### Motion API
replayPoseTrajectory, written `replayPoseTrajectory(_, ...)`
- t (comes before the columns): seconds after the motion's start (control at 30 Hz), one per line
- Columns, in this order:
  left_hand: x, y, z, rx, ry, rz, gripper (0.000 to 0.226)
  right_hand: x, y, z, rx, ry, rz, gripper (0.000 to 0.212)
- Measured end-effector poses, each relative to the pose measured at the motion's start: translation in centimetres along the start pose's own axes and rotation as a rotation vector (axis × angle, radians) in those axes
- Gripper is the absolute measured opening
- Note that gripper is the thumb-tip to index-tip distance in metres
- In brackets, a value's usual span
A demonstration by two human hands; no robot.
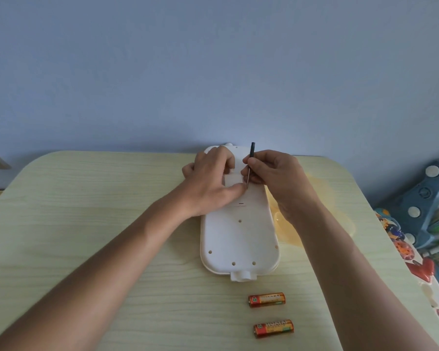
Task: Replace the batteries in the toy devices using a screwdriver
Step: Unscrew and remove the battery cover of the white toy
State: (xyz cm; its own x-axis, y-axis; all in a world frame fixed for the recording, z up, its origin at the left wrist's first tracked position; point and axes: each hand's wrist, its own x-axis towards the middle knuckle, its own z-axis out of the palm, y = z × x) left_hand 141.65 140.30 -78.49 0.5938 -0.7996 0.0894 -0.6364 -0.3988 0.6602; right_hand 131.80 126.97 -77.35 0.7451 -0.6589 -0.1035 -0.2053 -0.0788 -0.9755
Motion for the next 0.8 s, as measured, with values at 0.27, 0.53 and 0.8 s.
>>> replayPoseTrajectory(0.27,-0.4,-0.7,-0.8,-0.246,0.022,-0.007,0.042,-0.2,-0.3,0.3,0.005,0.05,0.025,0.014)
replayPoseTrajectory(0.53,-2.6,-2.4,-3.2,-0.452,0.247,-0.142,0.022,-2.3,-2.0,-0.3,0.04,0.086,0.042,0.01)
replayPoseTrajectory(0.8,-8.6,-5.9,-3.5,-0.187,0.172,-0.247,0.024,-11.4,-2.2,-4.2,-0.354,0.04,0.067,0.009)
